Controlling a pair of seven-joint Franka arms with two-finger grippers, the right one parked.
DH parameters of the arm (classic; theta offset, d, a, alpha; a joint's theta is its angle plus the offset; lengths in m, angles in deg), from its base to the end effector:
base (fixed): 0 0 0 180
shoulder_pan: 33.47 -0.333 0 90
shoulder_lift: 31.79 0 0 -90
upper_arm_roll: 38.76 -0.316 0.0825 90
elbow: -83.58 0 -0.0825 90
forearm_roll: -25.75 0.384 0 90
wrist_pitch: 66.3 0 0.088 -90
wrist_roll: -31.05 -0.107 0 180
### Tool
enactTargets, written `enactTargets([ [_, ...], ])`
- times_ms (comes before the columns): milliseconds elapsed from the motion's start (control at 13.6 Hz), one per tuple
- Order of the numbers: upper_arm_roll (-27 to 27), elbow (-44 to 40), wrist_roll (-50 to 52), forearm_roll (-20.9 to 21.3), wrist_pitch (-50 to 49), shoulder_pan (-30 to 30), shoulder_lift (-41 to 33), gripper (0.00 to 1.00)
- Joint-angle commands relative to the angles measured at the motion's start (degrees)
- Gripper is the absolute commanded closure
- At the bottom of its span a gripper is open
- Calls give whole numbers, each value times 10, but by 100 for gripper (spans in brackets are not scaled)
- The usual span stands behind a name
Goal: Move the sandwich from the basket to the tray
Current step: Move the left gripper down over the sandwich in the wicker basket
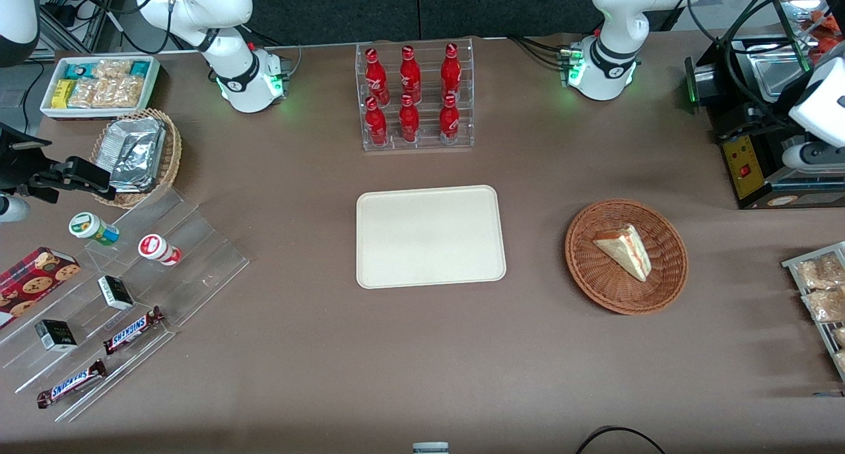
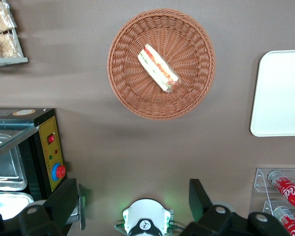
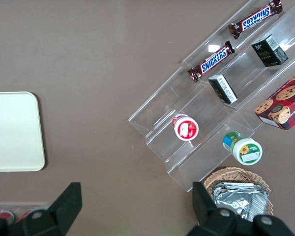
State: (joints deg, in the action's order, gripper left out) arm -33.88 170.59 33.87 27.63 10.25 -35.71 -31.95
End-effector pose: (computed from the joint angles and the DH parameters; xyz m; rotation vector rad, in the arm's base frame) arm 0.5276 -0.0203 0.6318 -3.0881 -0.0122 0.2756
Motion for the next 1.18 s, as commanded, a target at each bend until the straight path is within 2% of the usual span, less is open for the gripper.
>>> enactTargets([
  [0, 0, -5, 0, -7, 4, 4, 1, 0],
  [295, -1, 23, 20, 4, 30, 4, 31, 0],
  [516, -3, 128, 85, 4, 144, 2, 16, 0],
  [1107, 3, 305, 365, -1, 408, 7, 21, 0],
])
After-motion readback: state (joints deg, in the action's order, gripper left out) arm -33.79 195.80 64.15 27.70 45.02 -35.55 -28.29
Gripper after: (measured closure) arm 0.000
